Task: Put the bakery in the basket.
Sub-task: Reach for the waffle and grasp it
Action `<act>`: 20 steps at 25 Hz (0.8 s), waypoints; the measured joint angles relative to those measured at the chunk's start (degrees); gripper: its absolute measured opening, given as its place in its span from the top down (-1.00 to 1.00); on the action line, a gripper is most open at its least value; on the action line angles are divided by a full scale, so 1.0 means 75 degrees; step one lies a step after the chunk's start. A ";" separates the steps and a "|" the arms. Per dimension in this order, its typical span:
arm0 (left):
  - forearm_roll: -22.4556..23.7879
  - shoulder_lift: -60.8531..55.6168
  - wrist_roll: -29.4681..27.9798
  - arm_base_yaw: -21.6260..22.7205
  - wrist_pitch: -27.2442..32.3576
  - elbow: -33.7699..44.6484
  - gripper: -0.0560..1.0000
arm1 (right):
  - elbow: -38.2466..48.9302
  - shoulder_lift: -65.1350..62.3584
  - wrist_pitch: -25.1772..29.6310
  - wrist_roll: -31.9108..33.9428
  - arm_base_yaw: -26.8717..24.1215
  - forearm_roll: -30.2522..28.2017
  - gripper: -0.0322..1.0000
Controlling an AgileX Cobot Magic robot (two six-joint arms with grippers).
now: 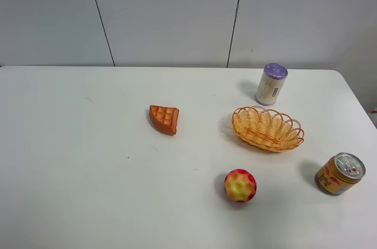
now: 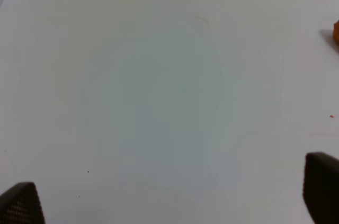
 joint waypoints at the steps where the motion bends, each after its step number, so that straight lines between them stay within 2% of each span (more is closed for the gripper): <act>1: 0.0000 0.0000 0.0000 0.0000 0.0000 0.0000 -0.99 | -0.0200 0.0493 -0.0307 -0.0141 0.0000 0.0298 -0.98; 4: 0.0000 0.0000 0.0000 0.0000 0.0000 0.0000 -0.99 | -0.0893 0.2005 -0.0776 -0.0794 0.0000 0.1211 -0.95; 7: 0.0000 0.0000 0.0000 0.0000 0.0000 0.0000 -0.99 | -0.1735 0.3591 -0.0720 -0.1633 0.0006 0.2020 -0.90; 10: 0.0000 0.0000 0.0000 0.0000 0.0000 0.0000 -0.99 | -0.2640 0.5024 -0.0567 -0.2401 0.0344 0.2262 -0.89; 12: 0.0000 0.0000 0.0000 0.0000 0.0000 0.0000 -0.99 | -0.3257 0.5824 -0.0539 -0.2740 0.0917 0.2120 -0.89; 14: 0.0000 0.0000 0.0000 0.0000 0.0000 0.0000 -0.99 | -0.3792 0.6660 -0.0546 -0.2932 0.1768 0.1780 -0.89; 20: 0.0000 0.0000 0.0000 0.0000 0.0000 0.0000 -0.99 | -0.5263 0.9059 -0.0948 -0.3005 0.3921 0.1230 -0.89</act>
